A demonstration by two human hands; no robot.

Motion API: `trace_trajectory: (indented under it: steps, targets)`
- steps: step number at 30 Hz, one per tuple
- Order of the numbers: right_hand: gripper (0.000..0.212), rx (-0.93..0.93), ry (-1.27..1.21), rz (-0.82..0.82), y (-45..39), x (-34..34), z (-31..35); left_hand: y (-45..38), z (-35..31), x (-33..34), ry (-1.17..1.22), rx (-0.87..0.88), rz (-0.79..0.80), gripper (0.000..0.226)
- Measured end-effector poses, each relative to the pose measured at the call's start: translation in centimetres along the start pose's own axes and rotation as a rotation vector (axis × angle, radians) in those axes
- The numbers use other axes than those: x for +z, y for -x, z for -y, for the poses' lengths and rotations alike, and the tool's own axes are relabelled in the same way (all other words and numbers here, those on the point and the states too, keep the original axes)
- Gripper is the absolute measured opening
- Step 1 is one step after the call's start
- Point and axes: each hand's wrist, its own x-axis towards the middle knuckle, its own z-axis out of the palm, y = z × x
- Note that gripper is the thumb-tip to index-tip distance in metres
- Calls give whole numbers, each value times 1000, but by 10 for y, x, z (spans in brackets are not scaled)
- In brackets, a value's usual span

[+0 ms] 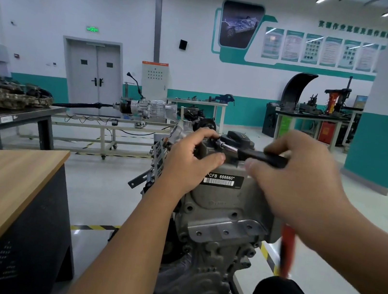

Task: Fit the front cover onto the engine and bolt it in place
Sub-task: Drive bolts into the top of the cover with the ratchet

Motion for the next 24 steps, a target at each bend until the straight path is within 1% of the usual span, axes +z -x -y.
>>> trace_trajectory:
  steps: [1, 2, 3, 4, 5, 6, 7, 8, 9, 10, 11, 12, 13, 15, 16, 17, 18, 19, 21, 23, 24]
  targets:
    - [21, 212, -303, 2, -1, 2, 5, 0, 0, 0, 9, -3, 0, 35]
    - [22, 323, -462, -4, -2, 2, 9, 0, 0, 1, 17, -2, 1, 35]
    - [22, 313, -425, 16, -2, 0, 13, -1, -1, 1, 17, -1, -1, 35]
    - [21, 162, -139, 52, -4, -5, 11, -1, -2, 1, 13, 0, -5, 35]
    - [23, -75, 252, 72, -5, -9, 6, -1, -2, 1, 9, 5, -9, 35]
    - [28, -373, 648, 103, -5, -12, 3, -1, -2, 0, 6, 15, -10, 35]
    - [33, -647, 932, 114, -7, -14, 1, -1, -3, -1, 1, 28, -9, 34]
    - [35, -853, 1041, 165, -9, -17, -3, 0, -4, -2, 0, 40, -6, 33]
    - [34, -932, 1040, 199, -11, -20, -7, 0, -5, -3, 3, 45, -2, 33]
    - [31, -952, 979, 181, -13, -23, -10, 0, -5, -3, 10, 43, 3, 33]
    - [28, -913, 910, 160, -15, -24, -12, 0, -5, -2, 22, 35, 5, 33]
    - [25, -801, 825, 134, -16, -23, -13, -1, -5, -2, 40, 24, 5, 34]
    - [24, -635, 710, 112, -14, -20, -11, -1, -4, -2, 58, 22, 3, 34]
    - [24, -263, 371, 62, -10, -10, -9, -2, -3, -2, 69, 34, 5, 35]
    - [24, -139, 190, 23, -10, -5, -7, -3, -2, -2, 75, 34, 4, 36]
    - [23, -56, 76, -10, -11, -1, -5, -3, -2, -2, 81, 31, 2, 37]
    - [22, -38, 64, -18, -11, 0, -1, -2, -2, -2, 86, 25, 0, 37]
    - [21, -103, 159, -11, -11, -2, 2, -1, -4, -2, 92, 20, -2, 38]
    - [21, -356, 492, 72, -11, -9, 7, 1, -8, -2, 72, 17, -10, 37]
    - [26, -594, 800, 164, -10, -11, 13, 3, -11, -4, 26, 6, -7, 37]
    - [30, -671, 893, 187, -10, -11, 14, 5, -15, -5, -6, -6, -14, 37]
